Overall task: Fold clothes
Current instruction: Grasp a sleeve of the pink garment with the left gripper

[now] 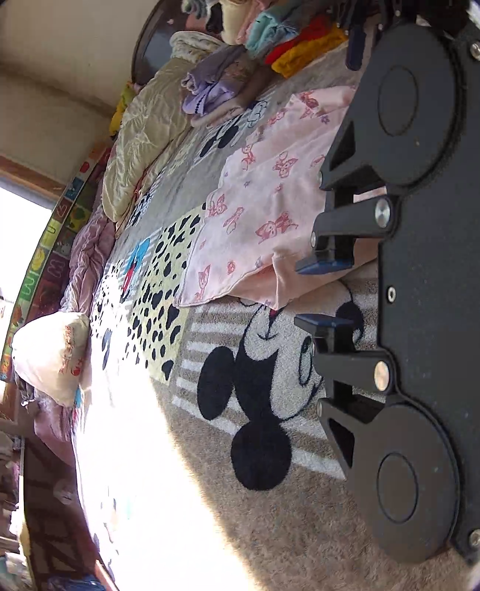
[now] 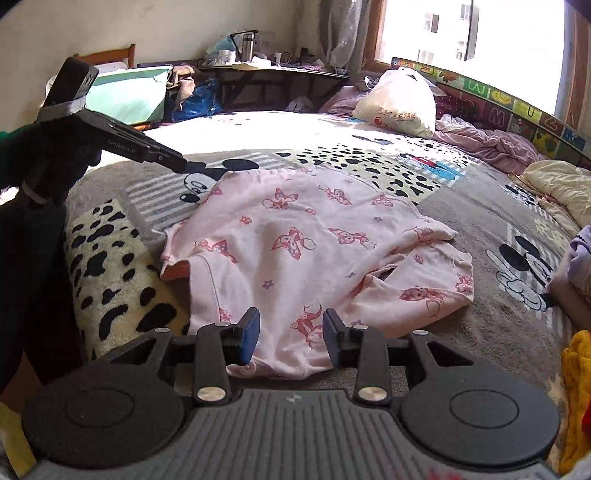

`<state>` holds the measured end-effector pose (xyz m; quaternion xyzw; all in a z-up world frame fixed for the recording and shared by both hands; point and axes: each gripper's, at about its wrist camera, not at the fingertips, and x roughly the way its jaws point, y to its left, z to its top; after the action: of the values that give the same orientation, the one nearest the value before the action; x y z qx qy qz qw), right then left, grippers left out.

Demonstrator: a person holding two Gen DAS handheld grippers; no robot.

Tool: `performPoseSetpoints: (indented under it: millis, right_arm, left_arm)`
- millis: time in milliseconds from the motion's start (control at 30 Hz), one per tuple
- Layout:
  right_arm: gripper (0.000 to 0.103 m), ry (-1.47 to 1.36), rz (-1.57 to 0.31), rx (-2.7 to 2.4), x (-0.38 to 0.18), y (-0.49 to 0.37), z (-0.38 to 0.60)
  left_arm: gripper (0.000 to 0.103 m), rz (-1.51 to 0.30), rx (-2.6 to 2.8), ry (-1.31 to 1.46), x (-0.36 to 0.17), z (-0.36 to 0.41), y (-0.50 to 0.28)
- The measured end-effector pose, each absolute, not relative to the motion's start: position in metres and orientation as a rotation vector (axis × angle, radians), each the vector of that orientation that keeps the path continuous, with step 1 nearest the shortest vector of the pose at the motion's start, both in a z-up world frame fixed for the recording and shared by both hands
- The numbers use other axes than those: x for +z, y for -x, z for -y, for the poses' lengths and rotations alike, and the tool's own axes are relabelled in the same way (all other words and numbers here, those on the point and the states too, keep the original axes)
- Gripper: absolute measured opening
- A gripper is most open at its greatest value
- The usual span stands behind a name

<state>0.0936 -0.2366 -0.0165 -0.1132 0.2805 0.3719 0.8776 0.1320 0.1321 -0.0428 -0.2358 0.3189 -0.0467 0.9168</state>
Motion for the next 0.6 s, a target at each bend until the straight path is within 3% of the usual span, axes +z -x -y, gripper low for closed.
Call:
performPoseSetpoints:
  millis: [200,300,367,467,600]
  right_arm:
    - [0.045,-0.126,-0.612,0.693,-0.048,-0.139,0.226]
    - [0.049,-0.134,-0.609,0.677,-0.059,-0.141,0.223]
    - [0.051,-0.128,-0.606,0.669,-0.067,-0.141,0.221]
    - [0.065,-0.120,-0.602,0.657,-0.077,-0.141,0.217]
    - [0.065,-0.174,-0.604,0.661,-0.085,-0.145,0.222]
  left_arm:
    - [0.023,-0.658,-0.040,0.792,-0.063,-0.135,-0.148]
    - [0.031,-0.690,0.002,0.833,-0.071,-0.129,-0.158]
    - [0.031,-0.680,0.019,0.845,-0.074,-0.124,-0.163]
    - [0.003,-0.648,0.054,0.727,-0.062,-0.105,-0.166]
    - [0.003,-0.529,-0.028,0.208,-0.023,-0.024,-0.169]
